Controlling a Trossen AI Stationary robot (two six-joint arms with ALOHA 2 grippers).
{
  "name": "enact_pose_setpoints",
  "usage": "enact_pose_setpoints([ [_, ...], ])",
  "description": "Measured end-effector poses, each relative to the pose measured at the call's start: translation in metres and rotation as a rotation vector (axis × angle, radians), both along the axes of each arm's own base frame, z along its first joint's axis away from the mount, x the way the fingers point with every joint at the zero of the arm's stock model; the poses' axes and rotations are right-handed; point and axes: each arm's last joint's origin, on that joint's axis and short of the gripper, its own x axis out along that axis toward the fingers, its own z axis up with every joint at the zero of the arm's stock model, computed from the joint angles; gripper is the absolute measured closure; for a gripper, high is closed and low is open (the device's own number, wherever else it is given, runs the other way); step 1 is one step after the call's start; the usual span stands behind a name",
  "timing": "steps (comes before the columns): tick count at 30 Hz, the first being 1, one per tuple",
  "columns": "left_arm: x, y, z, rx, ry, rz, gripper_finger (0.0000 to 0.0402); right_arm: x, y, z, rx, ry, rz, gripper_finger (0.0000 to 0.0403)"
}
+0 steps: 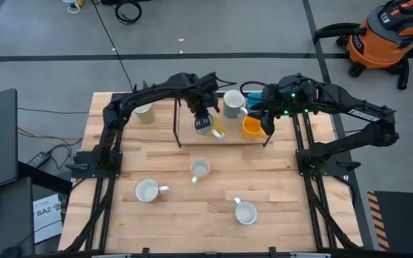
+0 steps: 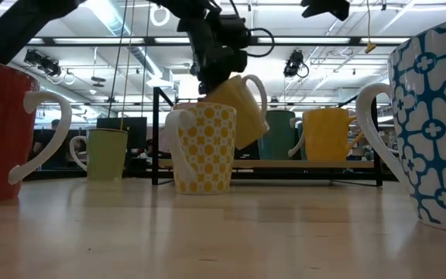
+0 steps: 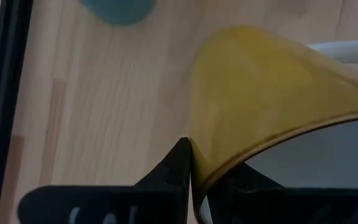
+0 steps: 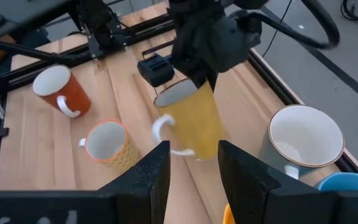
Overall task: Place coffee mugs
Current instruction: Put the light yellow mug on the shelf
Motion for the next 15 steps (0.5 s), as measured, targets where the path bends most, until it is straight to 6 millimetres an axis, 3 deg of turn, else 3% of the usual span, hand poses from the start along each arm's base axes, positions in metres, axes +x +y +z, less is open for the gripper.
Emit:
enact_pose_setpoints([
  [15, 0.0059, 0.0, -0.0074, 0.049, 0.018, 0.012, 0.0365, 0.01, -0.0022, -0.0065, 0.008, 0.034, 0.0, 0.0262],
])
